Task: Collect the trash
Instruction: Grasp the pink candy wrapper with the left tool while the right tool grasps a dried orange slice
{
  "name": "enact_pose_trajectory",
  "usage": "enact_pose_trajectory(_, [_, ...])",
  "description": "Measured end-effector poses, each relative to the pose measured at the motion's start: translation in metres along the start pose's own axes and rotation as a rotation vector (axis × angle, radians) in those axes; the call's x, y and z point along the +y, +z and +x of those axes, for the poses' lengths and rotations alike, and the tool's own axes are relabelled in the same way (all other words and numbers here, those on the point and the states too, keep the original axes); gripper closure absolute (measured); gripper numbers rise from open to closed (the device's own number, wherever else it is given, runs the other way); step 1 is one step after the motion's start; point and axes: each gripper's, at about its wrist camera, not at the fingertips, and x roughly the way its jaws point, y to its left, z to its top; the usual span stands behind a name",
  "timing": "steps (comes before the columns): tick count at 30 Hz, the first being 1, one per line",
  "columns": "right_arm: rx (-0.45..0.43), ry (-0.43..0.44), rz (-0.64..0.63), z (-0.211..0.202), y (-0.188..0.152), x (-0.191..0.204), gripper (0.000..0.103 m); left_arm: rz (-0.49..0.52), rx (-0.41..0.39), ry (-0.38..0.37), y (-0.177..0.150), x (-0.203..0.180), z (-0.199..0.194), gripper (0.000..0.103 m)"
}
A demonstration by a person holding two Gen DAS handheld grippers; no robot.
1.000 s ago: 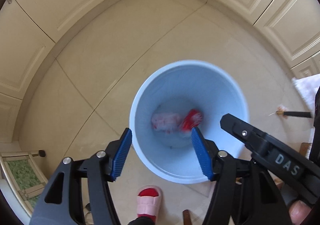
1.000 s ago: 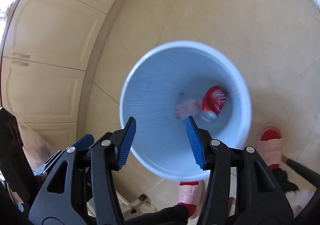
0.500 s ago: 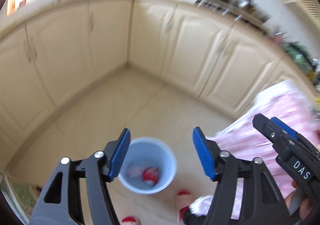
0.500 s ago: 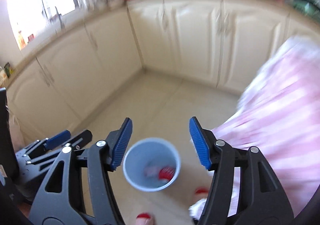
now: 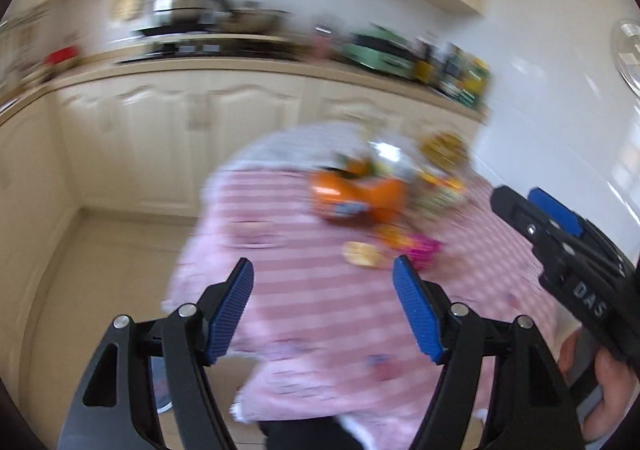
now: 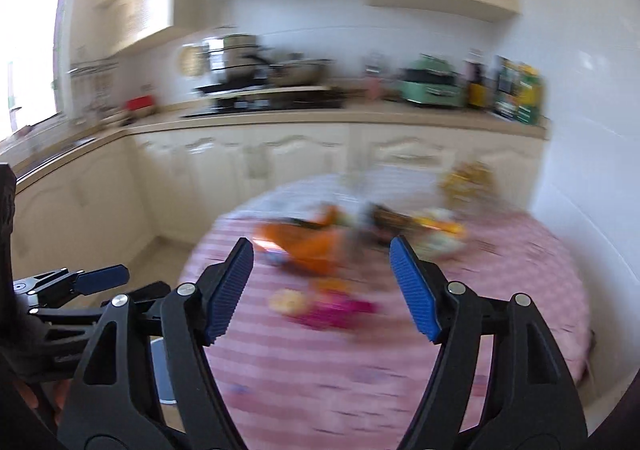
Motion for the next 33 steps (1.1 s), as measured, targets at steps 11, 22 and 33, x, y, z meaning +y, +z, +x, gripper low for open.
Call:
enact_pose_trajectory(11, [0.106, -0.044, 0.147, 0.010, -0.032, -0.078, 0.032, 0.151, 0.160, -0.016, 0.002, -0.080, 0.091, 0.032])
enact_pose_trajectory(22, [0.171, 0.005, 0.178, 0.038, -0.040, -0.070, 0.032, 0.120, 0.176, -0.051, 0.003, -0.069, 0.100, 0.070])
enact_pose_trajectory(33, [0.238, 0.125, 0.081, 0.060, -0.041, 0.003, 0.032, -0.063, 0.005, 0.106, 0.003, 0.018, 0.016, 0.070])
